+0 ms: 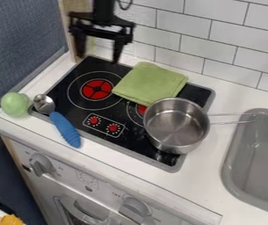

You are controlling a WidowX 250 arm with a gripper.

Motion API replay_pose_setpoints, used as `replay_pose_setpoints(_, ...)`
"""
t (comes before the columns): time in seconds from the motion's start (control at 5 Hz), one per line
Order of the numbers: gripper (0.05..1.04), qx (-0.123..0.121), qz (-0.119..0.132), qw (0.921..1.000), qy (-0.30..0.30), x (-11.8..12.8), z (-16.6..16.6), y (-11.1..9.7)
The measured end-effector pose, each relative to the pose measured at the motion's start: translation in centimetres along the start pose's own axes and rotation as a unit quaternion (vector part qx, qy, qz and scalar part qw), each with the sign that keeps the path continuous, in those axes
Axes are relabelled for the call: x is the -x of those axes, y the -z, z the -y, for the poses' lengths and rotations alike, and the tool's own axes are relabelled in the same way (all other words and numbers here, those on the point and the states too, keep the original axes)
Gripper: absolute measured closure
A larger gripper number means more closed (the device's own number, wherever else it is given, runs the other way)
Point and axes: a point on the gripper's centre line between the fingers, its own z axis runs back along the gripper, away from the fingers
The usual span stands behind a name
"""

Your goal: Moved the green cloth near the silver pot on the right of the burner

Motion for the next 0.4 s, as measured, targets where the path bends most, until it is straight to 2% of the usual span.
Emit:
replay_pose_setpoints(0.2,0.084,0.014,0.03,0.9993,-0.019,-0.4,-2.5,-0.1)
replay_pose_setpoints(0.4,0.084,0.001,0.045,0.9988,-0.018,-1.5,-3.5,-0.1)
